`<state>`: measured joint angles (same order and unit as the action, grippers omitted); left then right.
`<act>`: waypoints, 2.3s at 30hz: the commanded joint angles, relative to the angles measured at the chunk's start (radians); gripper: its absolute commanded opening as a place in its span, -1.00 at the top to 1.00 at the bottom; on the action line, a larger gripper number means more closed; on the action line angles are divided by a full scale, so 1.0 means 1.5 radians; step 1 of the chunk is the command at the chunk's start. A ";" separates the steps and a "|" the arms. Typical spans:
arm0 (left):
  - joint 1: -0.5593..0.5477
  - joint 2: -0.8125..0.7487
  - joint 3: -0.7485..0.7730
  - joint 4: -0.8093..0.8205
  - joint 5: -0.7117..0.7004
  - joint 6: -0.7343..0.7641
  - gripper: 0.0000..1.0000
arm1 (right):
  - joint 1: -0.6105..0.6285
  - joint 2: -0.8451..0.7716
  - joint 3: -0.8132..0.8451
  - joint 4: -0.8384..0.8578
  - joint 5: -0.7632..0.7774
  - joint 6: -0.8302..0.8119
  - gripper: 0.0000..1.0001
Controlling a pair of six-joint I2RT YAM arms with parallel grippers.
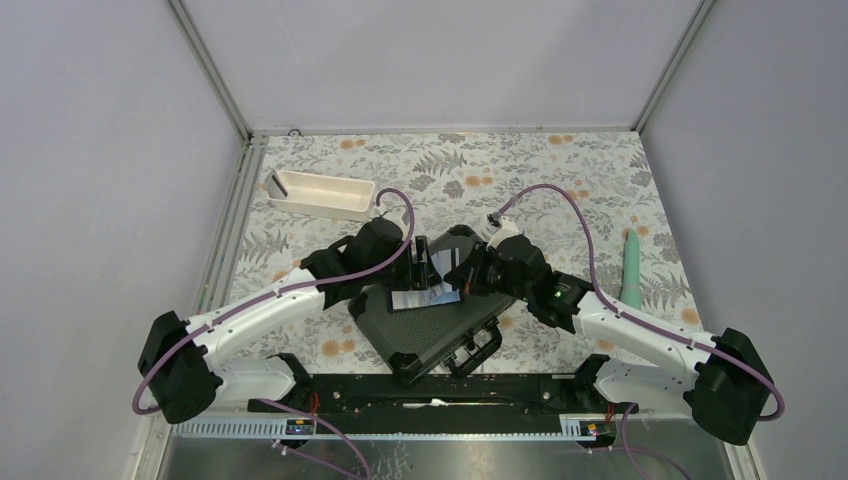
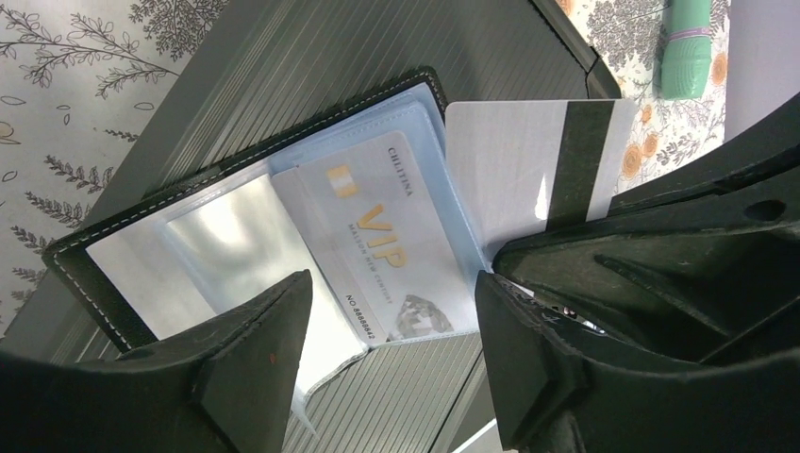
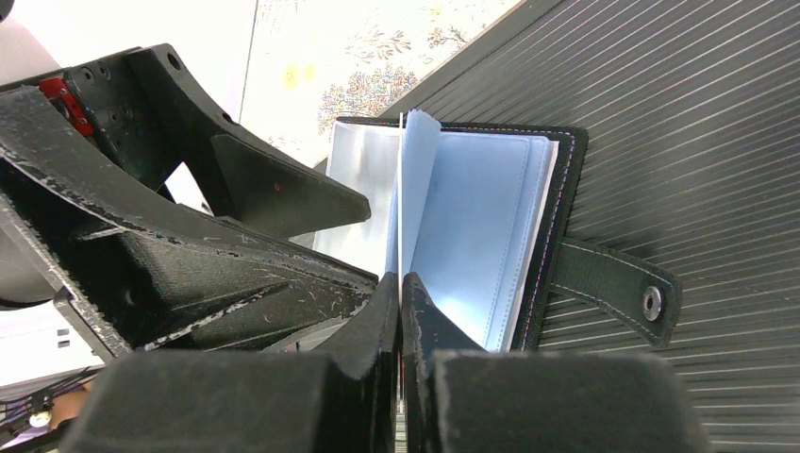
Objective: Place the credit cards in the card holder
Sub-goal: Turn over the card holder at the center of the board.
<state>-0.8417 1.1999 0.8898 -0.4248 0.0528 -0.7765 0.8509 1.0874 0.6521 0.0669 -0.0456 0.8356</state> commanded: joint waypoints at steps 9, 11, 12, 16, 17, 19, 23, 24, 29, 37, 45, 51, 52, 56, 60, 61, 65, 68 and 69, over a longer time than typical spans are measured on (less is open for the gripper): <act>-0.003 0.012 0.014 0.037 0.019 -0.007 -0.34 | 0.008 -0.010 0.012 0.035 -0.004 0.002 1.00; -0.004 0.012 0.016 0.040 0.023 -0.006 -0.36 | 0.008 -0.010 0.012 0.034 -0.003 0.002 1.00; -0.004 0.011 0.016 0.042 0.024 -0.007 -0.36 | 0.008 -0.009 0.013 0.034 -0.002 0.002 1.00; -0.007 0.005 0.016 0.046 0.026 -0.007 -0.38 | 0.008 -0.004 0.013 0.037 -0.003 0.002 1.00; -0.007 0.003 0.015 0.047 0.027 -0.008 -0.38 | 0.008 -0.003 0.013 0.037 -0.003 0.002 1.00; -0.008 0.000 0.013 0.049 0.028 -0.008 -0.40 | 0.009 -0.001 0.014 0.037 -0.003 0.001 1.00; -0.010 -0.004 0.012 0.052 0.029 -0.005 -0.47 | 0.008 0.001 0.016 0.036 -0.003 0.000 1.00; -0.010 -0.002 0.013 0.051 0.031 -0.004 -0.49 | 0.009 0.002 0.017 0.036 -0.003 0.000 1.00; -0.017 0.007 0.021 0.039 0.031 0.005 -0.56 | 0.009 0.003 0.018 0.037 -0.005 0.001 1.00; -0.019 -0.066 0.037 -0.048 -0.061 0.034 -0.78 | 0.010 0.005 0.027 0.054 -0.023 0.003 1.00; 0.002 -0.107 0.027 -0.091 -0.072 0.042 -0.82 | 0.025 0.047 0.049 0.074 -0.037 0.005 1.00; 0.046 -0.160 -0.005 -0.090 -0.051 0.031 -0.92 | 0.049 0.075 0.081 0.074 -0.028 0.001 1.00; 0.052 -0.167 -0.011 -0.090 -0.048 0.029 -0.94 | 0.053 0.080 0.086 0.074 -0.026 -0.001 1.00; 0.081 -0.197 -0.040 -0.082 -0.026 0.023 -0.97 | 0.064 0.114 0.101 0.072 -0.017 -0.003 1.00; 0.111 -0.222 -0.070 -0.073 -0.004 0.016 -0.98 | 0.077 0.138 0.107 0.076 -0.010 0.001 1.00; 0.117 -0.224 -0.076 -0.070 0.001 0.015 -0.98 | 0.080 0.143 0.109 0.076 -0.007 0.002 1.00; 0.134 -0.218 -0.097 -0.056 0.021 0.013 -0.96 | 0.086 0.161 0.113 0.080 -0.005 0.004 1.00; 0.142 -0.215 -0.112 -0.044 0.026 0.011 -0.90 | 0.089 0.173 0.117 0.087 -0.008 0.006 1.00; 0.144 -0.214 -0.116 -0.041 0.026 0.010 -0.84 | 0.090 0.176 0.118 0.088 -0.009 0.006 1.00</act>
<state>-0.6411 0.8791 0.7349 -0.5625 0.0586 -0.7513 0.9718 1.3327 0.7753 0.1490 -0.0708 0.8368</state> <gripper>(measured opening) 0.959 0.020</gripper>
